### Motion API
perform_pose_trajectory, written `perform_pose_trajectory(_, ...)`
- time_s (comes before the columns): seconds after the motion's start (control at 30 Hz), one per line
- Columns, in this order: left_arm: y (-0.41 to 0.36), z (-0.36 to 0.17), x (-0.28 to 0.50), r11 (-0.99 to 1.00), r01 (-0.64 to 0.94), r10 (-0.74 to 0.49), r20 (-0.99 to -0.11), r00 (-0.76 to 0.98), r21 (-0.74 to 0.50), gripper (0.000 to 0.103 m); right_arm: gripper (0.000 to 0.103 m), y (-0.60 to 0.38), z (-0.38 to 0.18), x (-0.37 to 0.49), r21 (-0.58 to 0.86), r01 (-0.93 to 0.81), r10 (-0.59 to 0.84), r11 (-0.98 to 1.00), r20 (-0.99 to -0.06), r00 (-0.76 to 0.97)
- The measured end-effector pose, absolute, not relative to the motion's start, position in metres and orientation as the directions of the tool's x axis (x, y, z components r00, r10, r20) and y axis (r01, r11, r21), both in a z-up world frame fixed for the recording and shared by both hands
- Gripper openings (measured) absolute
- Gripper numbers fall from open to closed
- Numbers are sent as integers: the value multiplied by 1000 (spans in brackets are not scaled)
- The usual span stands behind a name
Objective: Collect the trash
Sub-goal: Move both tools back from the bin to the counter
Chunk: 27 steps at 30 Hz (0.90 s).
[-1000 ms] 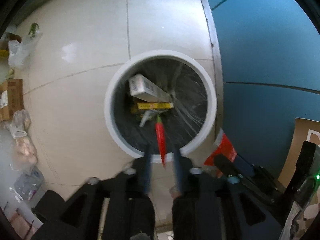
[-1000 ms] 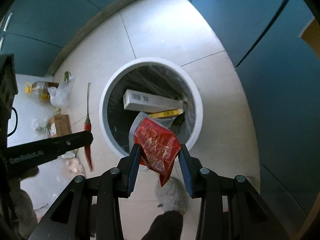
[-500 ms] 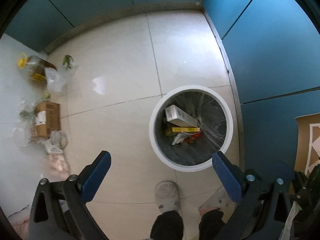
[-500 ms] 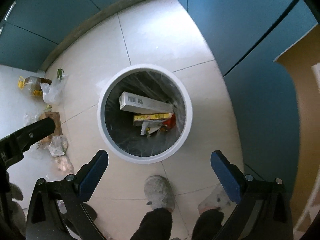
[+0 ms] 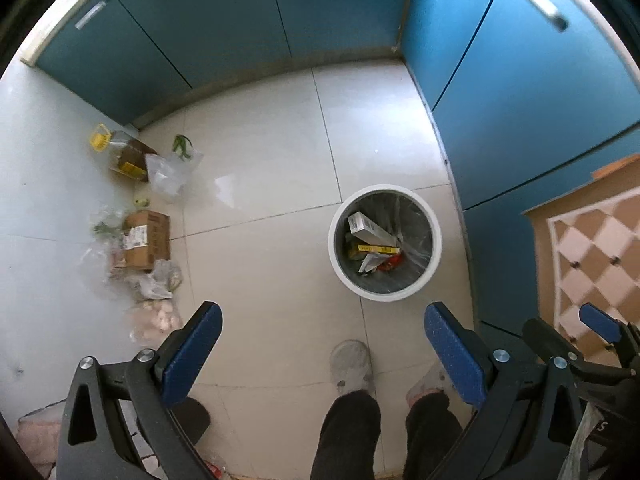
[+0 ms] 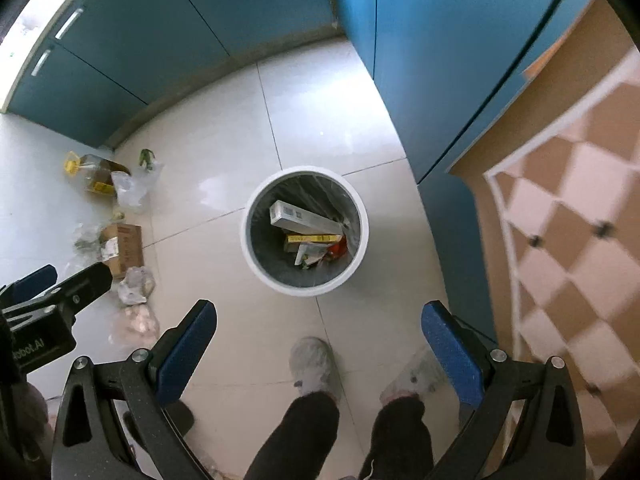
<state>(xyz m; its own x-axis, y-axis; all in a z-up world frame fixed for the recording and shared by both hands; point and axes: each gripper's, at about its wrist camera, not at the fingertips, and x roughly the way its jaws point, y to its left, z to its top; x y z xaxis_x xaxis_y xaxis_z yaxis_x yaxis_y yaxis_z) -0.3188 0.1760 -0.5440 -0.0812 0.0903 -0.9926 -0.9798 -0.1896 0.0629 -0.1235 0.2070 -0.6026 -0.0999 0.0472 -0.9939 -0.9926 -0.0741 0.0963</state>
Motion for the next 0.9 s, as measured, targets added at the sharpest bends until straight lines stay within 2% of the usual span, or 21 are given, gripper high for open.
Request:
perform_pose_trajectory(0.2, 147, -463, -298, -169, -984, 150, -985, -84, 59, 103, 103, 180, -497, -113, 94, -992, 102, -88, -989, -103)
perform_pose_trajectory(0.4, 121, -403, -281, -136, -990, 196, -979, -63, 37, 103, 103, 150, -405, -95, 92, -990, 161, -110, -981, -109)
perform_pose_trajectory(0.53, 103, -370, -270, -130, -991, 211, -977, -41, 14, 103, 103, 132, -363, -82, 99, -989, 181, -110, -976, -118)
perform_pose_trajectory(0.77, 80, -324, -242, -103, -992, 247, -964, -98, 75, 103, 103, 104, -309, -63, 165, -979, 208, -119, -960, -187)
perform_pose_trajectory(0.9, 89, -298, -204, -47, -994, 317, -942, -112, 102, 103, 103, 95, -292, -41, 242, -967, 229, -80, -940, -254)
